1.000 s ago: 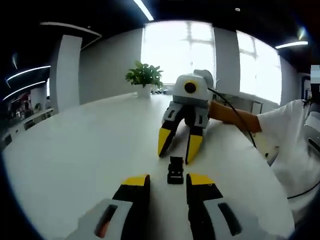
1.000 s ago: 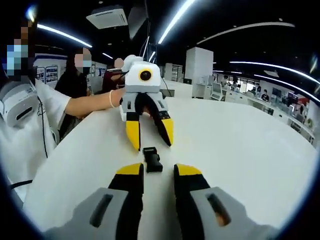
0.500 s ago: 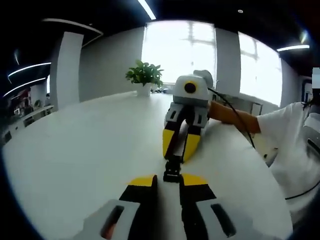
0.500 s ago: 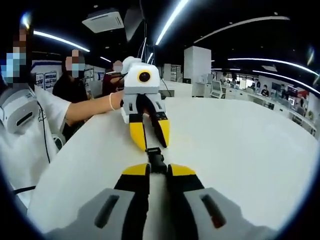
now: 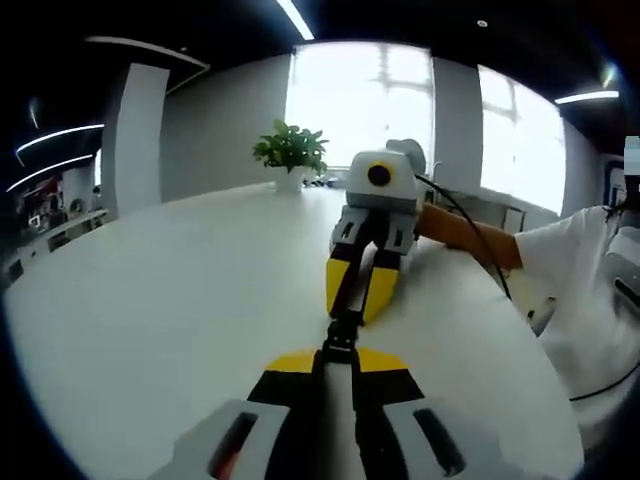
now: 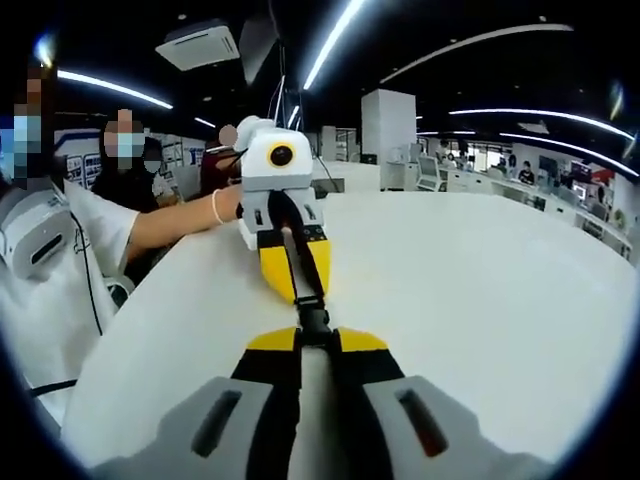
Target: Snap the two parts of the plastic buckle together until the buckle closes and remains connected.
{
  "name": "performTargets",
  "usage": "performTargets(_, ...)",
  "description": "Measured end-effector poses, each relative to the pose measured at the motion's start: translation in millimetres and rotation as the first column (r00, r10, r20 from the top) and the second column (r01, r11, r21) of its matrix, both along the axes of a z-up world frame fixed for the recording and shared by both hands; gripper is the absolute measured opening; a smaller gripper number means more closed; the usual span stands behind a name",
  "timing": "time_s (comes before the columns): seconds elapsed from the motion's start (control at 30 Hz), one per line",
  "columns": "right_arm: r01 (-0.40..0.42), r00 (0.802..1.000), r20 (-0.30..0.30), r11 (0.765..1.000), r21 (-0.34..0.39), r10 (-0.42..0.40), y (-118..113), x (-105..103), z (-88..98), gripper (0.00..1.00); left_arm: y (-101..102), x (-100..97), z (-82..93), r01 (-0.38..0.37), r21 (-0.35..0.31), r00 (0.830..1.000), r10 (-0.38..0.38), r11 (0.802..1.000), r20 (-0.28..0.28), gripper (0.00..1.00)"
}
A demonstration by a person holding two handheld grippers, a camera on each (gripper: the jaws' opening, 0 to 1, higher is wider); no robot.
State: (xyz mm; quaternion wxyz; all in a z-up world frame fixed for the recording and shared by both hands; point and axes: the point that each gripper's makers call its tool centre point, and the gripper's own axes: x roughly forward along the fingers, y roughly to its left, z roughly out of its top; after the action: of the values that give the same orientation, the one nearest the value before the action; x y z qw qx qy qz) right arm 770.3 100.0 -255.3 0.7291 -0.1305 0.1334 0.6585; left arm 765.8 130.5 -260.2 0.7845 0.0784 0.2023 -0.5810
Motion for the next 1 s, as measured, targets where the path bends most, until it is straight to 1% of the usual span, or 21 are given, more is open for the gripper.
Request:
performTargets(0.13,-0.008,1.000,0.017,1.000,-0.007,0.008,0.0,-0.7,-0.6,0.10,-0.8,0.2,0.0,-0.006,-0.019,1.000,0.005,1.000,-0.029,0.08)
performTargets(0.2,-0.018,0.999,0.032,1.000,-0.012,0.018,0.2,-1.1,-0.5,0.10,-0.9,0.1,0.1,-0.002,-0.023,1.000,0.002,1.000,-0.032,0.08)
performTargets(0.37,-0.051,0.998,0.025,0.999,0.006,0.051,0.7,-0.8,-0.8,0.09,-1.4,1.7,0.5,0.003,-0.019,1.000,-0.003,1.000,-0.029,0.08)
performTargets(0.5,-0.071,0.997,0.026,0.997,0.001,0.071,2.0,-2.0,-0.5,0.09,-1.4,5.6,1.0,0.012,-0.009,1.000,-0.012,1.000,-0.024,0.07)
performTargets(0.6,-0.115,0.993,0.017,0.993,-0.005,0.115,2.8,-0.8,-0.4,0.09,-1.1,7.4,0.9,0.043,-0.016,0.998,-0.044,0.999,-0.046,0.07)
performTargets(0.63,-0.117,0.993,0.013,0.993,-0.003,0.117,3.8,-0.1,-0.5,0.09,-2.6,6.2,1.1,0.049,-0.027,0.997,-0.050,0.998,-0.056,0.07)
performTargets(0.67,-0.161,0.987,-0.008,0.987,-0.004,0.161,7.9,-6.0,-0.9,0.09,-9.2,4.4,1.7,0.058,-0.048,0.996,-0.061,0.997,-0.072,0.07)
performTargets(0.7,-0.151,0.988,0.014,0.988,-0.019,0.151,6.2,-3.0,0.6,0.09,-6.0,3.3,0.5,0.059,-0.030,0.997,-0.061,0.998,-0.057,0.07)
performTargets(0.73,-0.161,0.986,0.029,0.987,-0.029,0.162,6.9,-4.4,0.5,0.09,-5.8,1.2,-0.6,0.078,-0.009,0.996,-0.079,0.997,-0.032,0.07)
performTargets(0.8,-0.164,0.986,0.023,0.986,-0.027,0.165,6.6,-4.7,0.1,0.09,-6.7,-1.9,-0.2,0.092,0.001,0.995,-0.092,0.996,-0.034,0.07)
performTargets(0.9,-0.169,0.985,0.018,0.985,-0.017,0.169,6.3,-5.9,0.1,0.09,-5.6,1.2,-0.5,0.086,-0.026,0.994,-0.087,0.996,-0.065,0.07)
performTargets(1.0,-0.168,0.985,0.024,0.986,-0.020,0.168,6.8,-7.1,0.4,0.09,-6.3,3.3,0.6,0.076,-0.010,0.996,-0.077,0.997,-0.055,0.08)
